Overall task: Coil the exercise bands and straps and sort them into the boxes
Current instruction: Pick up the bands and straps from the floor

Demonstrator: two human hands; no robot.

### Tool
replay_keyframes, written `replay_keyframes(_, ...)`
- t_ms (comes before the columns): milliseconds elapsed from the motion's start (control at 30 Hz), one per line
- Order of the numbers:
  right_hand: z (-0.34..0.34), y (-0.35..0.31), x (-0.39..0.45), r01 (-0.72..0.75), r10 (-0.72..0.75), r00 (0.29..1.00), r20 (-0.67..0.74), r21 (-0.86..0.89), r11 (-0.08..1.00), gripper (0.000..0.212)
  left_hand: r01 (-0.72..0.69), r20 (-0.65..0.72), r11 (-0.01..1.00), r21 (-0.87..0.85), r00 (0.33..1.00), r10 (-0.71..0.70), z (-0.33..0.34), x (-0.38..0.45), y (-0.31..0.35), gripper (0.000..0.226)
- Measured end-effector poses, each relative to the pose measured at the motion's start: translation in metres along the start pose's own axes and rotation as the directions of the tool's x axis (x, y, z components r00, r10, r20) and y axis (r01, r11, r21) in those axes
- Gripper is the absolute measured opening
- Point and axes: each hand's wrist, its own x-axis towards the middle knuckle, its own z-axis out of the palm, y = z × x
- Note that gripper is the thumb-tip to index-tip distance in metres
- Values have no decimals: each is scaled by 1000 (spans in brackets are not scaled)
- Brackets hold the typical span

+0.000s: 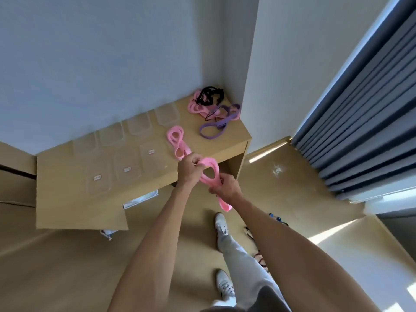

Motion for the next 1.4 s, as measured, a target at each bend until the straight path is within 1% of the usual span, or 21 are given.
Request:
replay_keyframes(100,18,-24,51,-7,8,1000,8,-119,993,42,-10,-31,1000,12,999,11,-16,42,-16,20)
replay_keyframes(167,30,-38,85,-32,35,999,15,-154,988,46,-22,-54,999,31,998,24,-28,72,-28,14)
replay_keyframes(233,41,-54,113,-34,40,999,27,-201,979,47,-18,-75,1000,24,997,19,-39,97,-38,12)
replay_keyframes(333,51,-81,152,-19,22,1000,6,-289,957,40,-38,-108,999,12,993,39,-54,135,-41,14)
replay_keyframes(400,56,-97,178,-34,27,999,-28,-298,954,37,-56,-116,998,14,992,57,-62,164,-42,15)
replay_keyframes(533,68,-119,228,-70,56,997,-60,-270,960,35,-97,-72,995,10,993,97,-71,227,-53,17)
replay_keyframes(600,80,-124,251,-106,91,994,-67,-261,960,36,-109,-63,993,50,992,112,-72,252,-67,17)
replay_keyframes(700,105,-130,276,-186,172,982,-76,-249,950,31,-92,-51,991,101,994,97,-73,277,-93,13)
replay_keyframes(733,114,-131,282,-212,198,977,-80,-246,946,31,-86,-52,990,114,994,93,-73,282,-102,12)
replay_keyframes(800,129,-134,290,-250,230,967,-105,-245,937,40,-90,-46,988,127,994,96,-73,289,-116,16)
replay_keyframes(867,139,-135,295,-261,228,964,-139,-297,919,43,-86,-27,987,137,995,91,-72,294,-125,23)
replay_keyframes(933,146,-134,299,-268,217,959,-180,-347,898,41,-60,-1,989,133,998,61,-73,300,-131,23)
replay_keyframes(1000,152,-135,304,-283,218,952,-216,-347,894,47,-72,35,989,126,997,69,-74,307,-134,20)
replay_keyframes(1067,157,-137,308,-291,216,947,-237,-350,890,54,-107,85,980,166,992,94,-77,311,-135,20)
replay_keyframes(1167,159,-140,305,-306,211,939,-271,-381,873,50,-99,110,959,267,991,72,-85,311,-138,25)
replay_keyframes(1233,156,-144,297,-303,191,931,-310,-368,879,45,-82,99,946,312,994,53,-91,307,-138,19)
replay_keyframes(1300,150,-147,283,-278,164,926,-342,-321,905,43,-95,88,939,330,994,70,-96,299,-132,11)
replay_keyframes(1400,135,-144,254,-301,164,908,-385,-328,896,52,-188,127,937,296,980,156,-97,284,-114,8)
